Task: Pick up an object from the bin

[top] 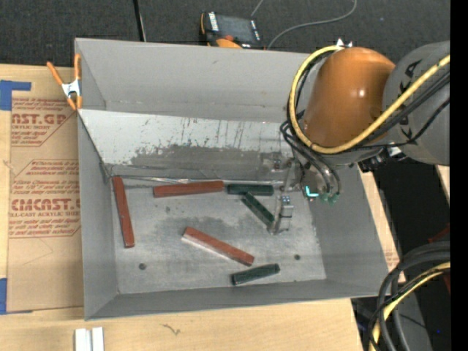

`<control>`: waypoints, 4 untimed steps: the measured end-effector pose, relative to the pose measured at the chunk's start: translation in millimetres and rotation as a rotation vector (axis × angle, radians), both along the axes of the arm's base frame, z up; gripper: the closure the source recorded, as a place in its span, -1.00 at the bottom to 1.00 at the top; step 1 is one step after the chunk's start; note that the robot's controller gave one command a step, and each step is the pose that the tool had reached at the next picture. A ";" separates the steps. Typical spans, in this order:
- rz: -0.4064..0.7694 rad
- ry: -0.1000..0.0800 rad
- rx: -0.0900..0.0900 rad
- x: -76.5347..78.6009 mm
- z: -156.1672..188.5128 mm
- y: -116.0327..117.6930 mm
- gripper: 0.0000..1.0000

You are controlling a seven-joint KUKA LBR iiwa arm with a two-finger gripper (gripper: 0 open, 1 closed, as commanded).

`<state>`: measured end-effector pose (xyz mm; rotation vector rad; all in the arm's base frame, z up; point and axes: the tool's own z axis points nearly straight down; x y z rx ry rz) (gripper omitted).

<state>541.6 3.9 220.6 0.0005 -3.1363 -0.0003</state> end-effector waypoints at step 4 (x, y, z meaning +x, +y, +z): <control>-0.012 -0.016 0.001 -19.9 9.3 67.2 1.00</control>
Offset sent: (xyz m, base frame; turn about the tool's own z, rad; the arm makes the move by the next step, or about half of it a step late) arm -0.0485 0.0262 -0.1300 0.1134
